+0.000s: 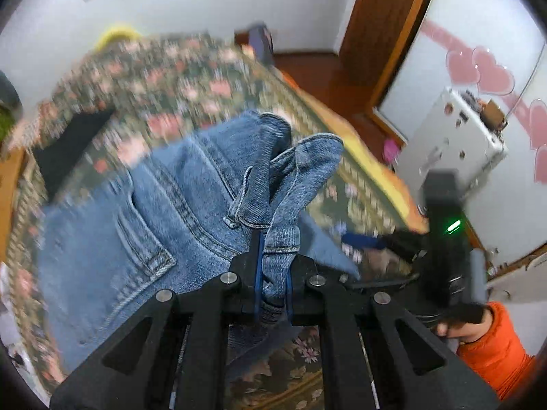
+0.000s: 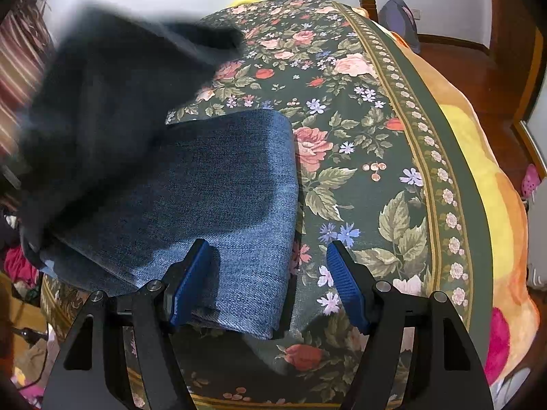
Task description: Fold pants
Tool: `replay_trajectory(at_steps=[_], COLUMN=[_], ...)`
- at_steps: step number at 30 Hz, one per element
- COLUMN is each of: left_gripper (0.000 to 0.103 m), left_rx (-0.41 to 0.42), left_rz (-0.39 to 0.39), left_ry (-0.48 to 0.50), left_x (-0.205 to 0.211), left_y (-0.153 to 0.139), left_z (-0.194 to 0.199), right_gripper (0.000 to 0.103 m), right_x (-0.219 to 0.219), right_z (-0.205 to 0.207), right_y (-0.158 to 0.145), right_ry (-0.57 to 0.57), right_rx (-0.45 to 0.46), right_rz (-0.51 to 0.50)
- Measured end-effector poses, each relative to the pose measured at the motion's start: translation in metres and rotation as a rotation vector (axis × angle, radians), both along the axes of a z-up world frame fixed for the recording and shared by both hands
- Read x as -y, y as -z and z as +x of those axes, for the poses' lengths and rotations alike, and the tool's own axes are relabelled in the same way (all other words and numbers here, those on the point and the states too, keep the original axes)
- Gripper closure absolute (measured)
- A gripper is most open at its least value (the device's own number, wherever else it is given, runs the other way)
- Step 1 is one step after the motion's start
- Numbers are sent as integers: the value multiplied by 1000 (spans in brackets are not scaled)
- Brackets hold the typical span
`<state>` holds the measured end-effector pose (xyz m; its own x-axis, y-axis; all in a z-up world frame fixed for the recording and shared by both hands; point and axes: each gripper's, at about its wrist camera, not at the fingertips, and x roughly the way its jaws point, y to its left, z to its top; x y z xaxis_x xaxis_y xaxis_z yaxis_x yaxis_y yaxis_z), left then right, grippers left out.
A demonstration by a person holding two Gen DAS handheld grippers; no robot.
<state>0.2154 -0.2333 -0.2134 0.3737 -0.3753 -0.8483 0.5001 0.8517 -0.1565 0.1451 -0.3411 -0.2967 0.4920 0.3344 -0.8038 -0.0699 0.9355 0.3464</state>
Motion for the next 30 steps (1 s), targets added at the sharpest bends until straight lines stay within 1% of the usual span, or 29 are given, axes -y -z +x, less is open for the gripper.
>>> replay_trajectory(at_steps=[2, 3, 8, 9, 10, 11, 12, 13, 14, 16, 17, 20, 22, 25, 26, 28, 30], left_gripper=[94, 94, 93, 89, 80, 73, 53, 36, 33, 31, 31, 28, 21, 19, 19, 19, 19], left_rx=[-41, -45, -10, -9, -15, -31, -39, -28, 17, 106, 134, 187, 217, 236, 234, 218, 188], left_rz=[4, 12, 45, 57, 57, 40, 11, -17, -35, -38, -32, -19, -2, 48, 81, 130, 178], left_ry=[-6, -4, 8, 14, 29, 52, 64, 66, 55, 48, 45, -27, -87, -194, -233, -295, -345], left_x=[3, 5, 7, 10, 11, 11, 9, 7, 5, -1, -5, -31, -53, -91, -105, -129, -151], left_y=[17, 24, 23, 21, 20, 17, 13, 6, -6, -30, -41, -65, -74, -74, -71, -61, -44], left_z=[-1, -4, -9, -9, -9, -9, -9, -12, -15, -22, -21, -8, 6, 36, 49, 72, 95], right_gripper=[36, 36, 36, 36, 36, 36, 36, 36, 36, 36, 36, 36, 36, 36, 36, 36, 36], right_x=[0, 0, 2, 3, 2, 2, 1, 1, 0, -1, -1, -6, -12, -23, -27, -35, -45], right_z=[-3, -5, -15, -17, -18, -20, -24, -23, -25, -27, -29, -37, -41, -48, -48, -50, -49], right_y=[-1, -2, -7, -8, -9, -11, -13, -14, -16, -19, -21, -28, -33, -40, -40, -41, -38], right_ry=[0, -1, 7, 10, 10, 10, 12, 15, 18, 23, 23, 15, 5, -21, -29, -44, -60], right_rx=[6, 8, 9, 9, 9, 9, 10, 11, 14, 17, 17, 24, 36, 52, 53, 53, 44], right_rz=[-8, -10, -10, -12, -15, -20, -28, -33, -38, -43, -44, -66, -75, -74, -74, -69, -58])
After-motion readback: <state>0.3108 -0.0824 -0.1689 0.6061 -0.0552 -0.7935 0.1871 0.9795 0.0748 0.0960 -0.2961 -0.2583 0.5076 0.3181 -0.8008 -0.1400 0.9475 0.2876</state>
